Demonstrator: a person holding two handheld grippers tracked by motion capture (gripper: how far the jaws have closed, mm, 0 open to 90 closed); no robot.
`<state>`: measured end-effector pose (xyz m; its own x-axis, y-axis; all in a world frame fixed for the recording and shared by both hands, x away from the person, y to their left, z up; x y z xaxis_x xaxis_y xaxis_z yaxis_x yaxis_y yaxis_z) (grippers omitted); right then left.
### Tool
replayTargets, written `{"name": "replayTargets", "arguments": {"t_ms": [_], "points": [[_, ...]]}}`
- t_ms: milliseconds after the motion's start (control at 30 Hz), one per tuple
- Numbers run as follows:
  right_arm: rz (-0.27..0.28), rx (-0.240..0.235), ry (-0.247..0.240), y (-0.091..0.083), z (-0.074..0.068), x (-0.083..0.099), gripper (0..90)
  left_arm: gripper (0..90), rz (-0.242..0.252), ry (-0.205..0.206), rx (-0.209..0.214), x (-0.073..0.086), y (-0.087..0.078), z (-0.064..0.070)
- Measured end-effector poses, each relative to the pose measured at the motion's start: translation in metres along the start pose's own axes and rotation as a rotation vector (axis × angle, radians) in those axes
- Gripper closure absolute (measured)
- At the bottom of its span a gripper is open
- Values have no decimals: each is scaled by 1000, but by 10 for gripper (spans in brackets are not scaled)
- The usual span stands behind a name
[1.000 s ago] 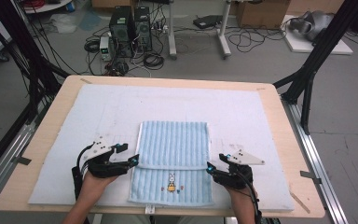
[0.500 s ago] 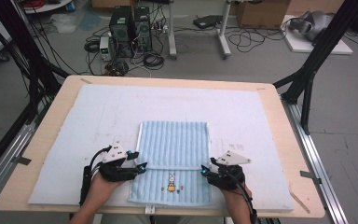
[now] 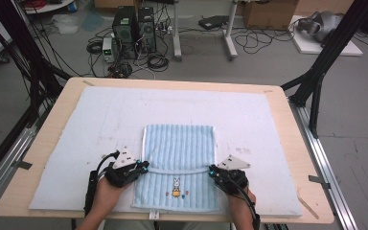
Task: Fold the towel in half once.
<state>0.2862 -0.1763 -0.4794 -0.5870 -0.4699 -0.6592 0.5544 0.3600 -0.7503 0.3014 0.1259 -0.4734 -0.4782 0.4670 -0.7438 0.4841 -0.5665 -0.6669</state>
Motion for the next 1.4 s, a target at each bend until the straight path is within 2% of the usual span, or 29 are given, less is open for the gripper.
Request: {"name": "replayTargets", "arguments": {"t_ms": [100,167,433,600,767,900,967,1133,1400], "points": [[16,-2,1,-3,0,-1,844,859,4,-42,32,-1,-4,-2],[25,-2,-4,-7,-2,-3,844,861,27,-68,51,-3,-9,-2],[55,-23,2,-27,-10,1,843,864,76,-99,130,1,-32,8],[61,-16,-37,-37,-18,5,842,864,89,-79,135,3,-39,12],[57,4,-37,-39,-9,-7,840,864,117,-96,134,-7,-38,9],[52,33,-63,-44,-5,-16,839,867,148,-114,146,-16,-41,5],[53,28,-61,-48,-5,-17,841,869,154,-113,156,-17,-43,7],[63,-10,-46,-57,-9,-7,840,869,135,-107,189,-7,-46,14],[42,-68,-78,-66,-36,21,839,867,106,-84,225,17,-60,27]]}}
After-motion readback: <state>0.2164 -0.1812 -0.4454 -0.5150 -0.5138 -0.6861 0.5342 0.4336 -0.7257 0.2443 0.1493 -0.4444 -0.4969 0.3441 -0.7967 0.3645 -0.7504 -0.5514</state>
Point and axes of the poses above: each handheld gripper's, and its own axes: y roughly forward along the jaws, x roughly out of its underside, z roughly to its right, the point moved 5 cm from there along y, roughly forward along the jaws, and after that the axes turned 10 degrees about -z, right-handed, at the moved point
